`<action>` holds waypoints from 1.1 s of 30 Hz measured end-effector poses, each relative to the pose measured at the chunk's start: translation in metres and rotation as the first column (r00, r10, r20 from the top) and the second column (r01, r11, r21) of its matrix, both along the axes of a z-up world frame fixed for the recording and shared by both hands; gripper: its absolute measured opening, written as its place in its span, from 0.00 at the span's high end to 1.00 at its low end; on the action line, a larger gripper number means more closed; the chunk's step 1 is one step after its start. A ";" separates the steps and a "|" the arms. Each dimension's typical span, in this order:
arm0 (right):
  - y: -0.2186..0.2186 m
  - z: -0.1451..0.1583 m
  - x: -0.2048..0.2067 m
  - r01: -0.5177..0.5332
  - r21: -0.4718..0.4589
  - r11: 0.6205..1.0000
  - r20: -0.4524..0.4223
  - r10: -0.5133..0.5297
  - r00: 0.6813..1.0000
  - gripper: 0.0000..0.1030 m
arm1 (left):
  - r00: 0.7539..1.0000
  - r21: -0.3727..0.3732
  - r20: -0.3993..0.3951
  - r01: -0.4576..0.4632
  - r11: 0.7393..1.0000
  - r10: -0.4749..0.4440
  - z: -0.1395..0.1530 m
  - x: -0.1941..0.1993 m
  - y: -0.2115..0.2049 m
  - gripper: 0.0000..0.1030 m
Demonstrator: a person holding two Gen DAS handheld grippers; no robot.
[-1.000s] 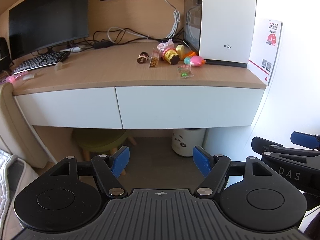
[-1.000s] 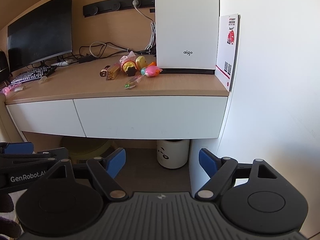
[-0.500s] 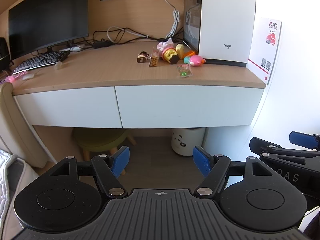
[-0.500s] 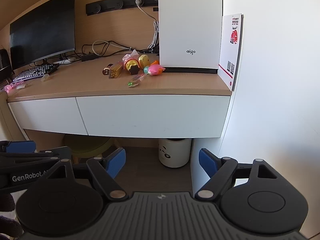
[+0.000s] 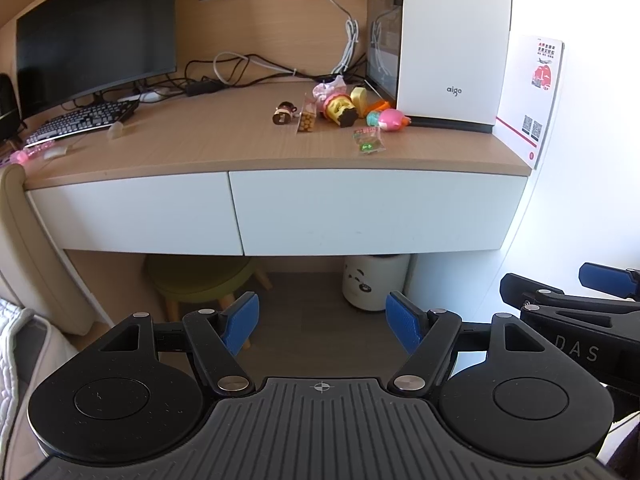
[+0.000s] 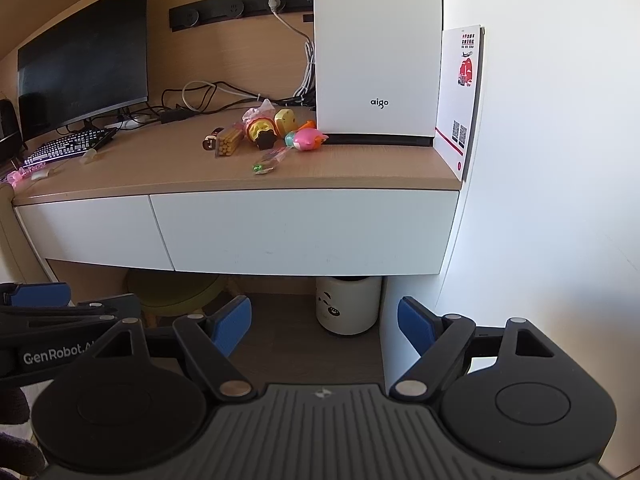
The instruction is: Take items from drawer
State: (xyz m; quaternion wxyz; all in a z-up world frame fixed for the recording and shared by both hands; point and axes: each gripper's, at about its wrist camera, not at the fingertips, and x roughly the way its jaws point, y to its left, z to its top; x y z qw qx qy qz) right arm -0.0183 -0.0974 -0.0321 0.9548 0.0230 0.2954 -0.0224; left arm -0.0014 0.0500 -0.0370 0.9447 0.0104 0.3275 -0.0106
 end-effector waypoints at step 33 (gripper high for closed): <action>-0.002 -0.001 0.002 -0.001 0.000 1.000 -0.012 0.001 1.000 0.21 | 1.000 -0.008 -0.019 0.002 1.000 -0.002 -0.002 0.001 -0.001 0.26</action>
